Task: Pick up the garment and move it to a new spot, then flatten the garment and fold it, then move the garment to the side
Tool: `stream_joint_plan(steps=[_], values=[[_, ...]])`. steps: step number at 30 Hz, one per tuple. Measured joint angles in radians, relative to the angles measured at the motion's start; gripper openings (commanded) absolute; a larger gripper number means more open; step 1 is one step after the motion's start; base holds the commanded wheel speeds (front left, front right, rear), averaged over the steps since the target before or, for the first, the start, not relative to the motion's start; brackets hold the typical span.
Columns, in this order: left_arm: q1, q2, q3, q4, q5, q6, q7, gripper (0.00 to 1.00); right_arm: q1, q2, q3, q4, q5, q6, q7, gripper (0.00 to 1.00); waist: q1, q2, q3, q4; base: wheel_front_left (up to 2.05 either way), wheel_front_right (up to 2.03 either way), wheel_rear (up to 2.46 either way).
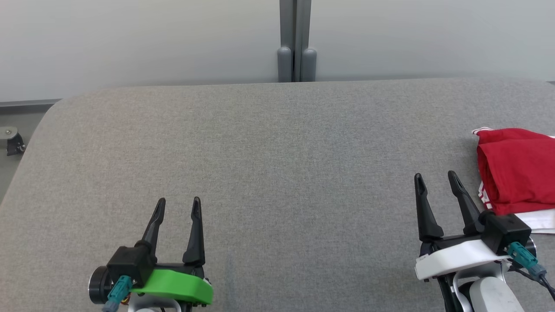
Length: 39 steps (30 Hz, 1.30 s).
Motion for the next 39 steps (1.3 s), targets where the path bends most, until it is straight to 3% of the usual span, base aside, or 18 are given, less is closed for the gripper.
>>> stream_joint_plan(steps=[19, 20, 25, 39], values=[[0.002, 0.000, 0.020, -0.003, -0.043, -0.018, 0.000, 1.00, 0.000, 0.000, 0.004, 0.000, 0.001, 0.000, 0.000, 1.00, 0.0000, 0.0000, -0.006, -0.009, 0.00, 0.00, 0.00], [0.002, 0.000, 0.019, 0.004, -0.044, -0.017, 0.000, 0.00, 0.000, 0.001, 0.004, 0.004, 0.001, 0.000, 0.000, 0.00, 0.0000, 0.0000, -0.006, -0.009, 0.00, 0.00, 0.00], [0.007, 0.000, 0.015, 0.045, -0.051, -0.017, 0.007, 0.00, 0.024, 0.006, 0.005, 0.045, 0.010, 0.000, 0.006, 0.00, 0.0000, 0.0000, -0.006, -0.009, 0.00, 0.00, 0.00], [0.009, 0.004, 0.051, 0.054, -0.297, -0.030, 0.063, 0.00, 0.020, 0.001, -0.007, 0.059, 0.276, 0.000, 0.064, 0.00, 0.0001, 0.0000, -0.008, -0.014, 0.00, 0.00, 0.00]])
